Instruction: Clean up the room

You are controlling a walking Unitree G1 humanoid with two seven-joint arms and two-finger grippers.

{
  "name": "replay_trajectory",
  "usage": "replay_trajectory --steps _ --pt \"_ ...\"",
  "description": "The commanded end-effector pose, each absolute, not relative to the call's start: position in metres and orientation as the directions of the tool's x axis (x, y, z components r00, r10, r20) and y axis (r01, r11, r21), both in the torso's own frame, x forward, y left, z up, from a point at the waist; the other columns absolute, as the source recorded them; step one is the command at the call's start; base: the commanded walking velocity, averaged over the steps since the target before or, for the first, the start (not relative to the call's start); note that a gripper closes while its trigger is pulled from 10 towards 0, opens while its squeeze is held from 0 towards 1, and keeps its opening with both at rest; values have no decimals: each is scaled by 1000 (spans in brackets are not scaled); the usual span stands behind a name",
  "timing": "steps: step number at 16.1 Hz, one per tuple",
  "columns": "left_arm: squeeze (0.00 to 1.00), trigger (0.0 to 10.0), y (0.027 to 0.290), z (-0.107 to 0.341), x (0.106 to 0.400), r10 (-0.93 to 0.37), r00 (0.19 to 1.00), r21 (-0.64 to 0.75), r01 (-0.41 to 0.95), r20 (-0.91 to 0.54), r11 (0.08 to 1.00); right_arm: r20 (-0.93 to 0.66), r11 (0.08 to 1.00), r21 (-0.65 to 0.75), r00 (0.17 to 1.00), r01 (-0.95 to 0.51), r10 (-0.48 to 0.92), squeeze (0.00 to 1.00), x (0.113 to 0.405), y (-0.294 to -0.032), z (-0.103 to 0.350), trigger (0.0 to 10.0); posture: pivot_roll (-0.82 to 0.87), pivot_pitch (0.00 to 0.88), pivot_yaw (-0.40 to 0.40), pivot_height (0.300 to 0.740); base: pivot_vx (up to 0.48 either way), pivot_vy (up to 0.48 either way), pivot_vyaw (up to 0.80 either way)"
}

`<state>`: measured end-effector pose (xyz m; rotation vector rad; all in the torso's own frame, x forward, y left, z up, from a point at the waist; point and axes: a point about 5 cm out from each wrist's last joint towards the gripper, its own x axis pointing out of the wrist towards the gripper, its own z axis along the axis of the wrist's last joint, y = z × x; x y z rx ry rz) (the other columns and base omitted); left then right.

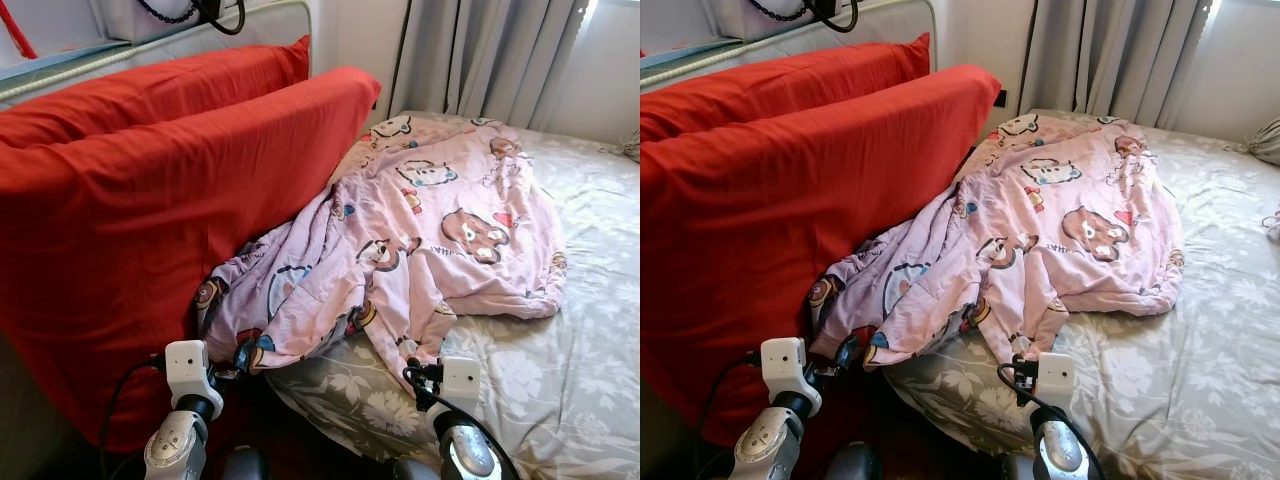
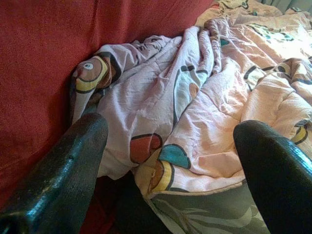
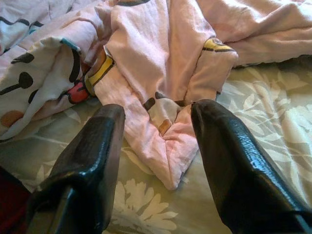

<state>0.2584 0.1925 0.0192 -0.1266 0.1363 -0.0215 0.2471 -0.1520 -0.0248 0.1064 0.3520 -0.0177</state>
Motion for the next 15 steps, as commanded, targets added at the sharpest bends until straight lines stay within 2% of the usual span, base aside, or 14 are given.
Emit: replay_trajectory --steps 1,11,15 --pt "0 10000 193 22 261 -25 992 -132 9 -125 991 -345 995 100 939 19 16 0 250 -150 -23 10000 65 17 -19 592 0 0 0" --pt "0 10000 193 22 260 -38 990 -114 23 -133 993 -313 993 116 948 -25 61 0 249 -144 -21 10000 67 18 -20 587 0 0 0" --pt "0 10000 191 22 261 -44 991 -122 28 -126 992 -299 990 132 950 -49 87 0 248 -140 -20 10000 68 19 -20 587 0 0 691"
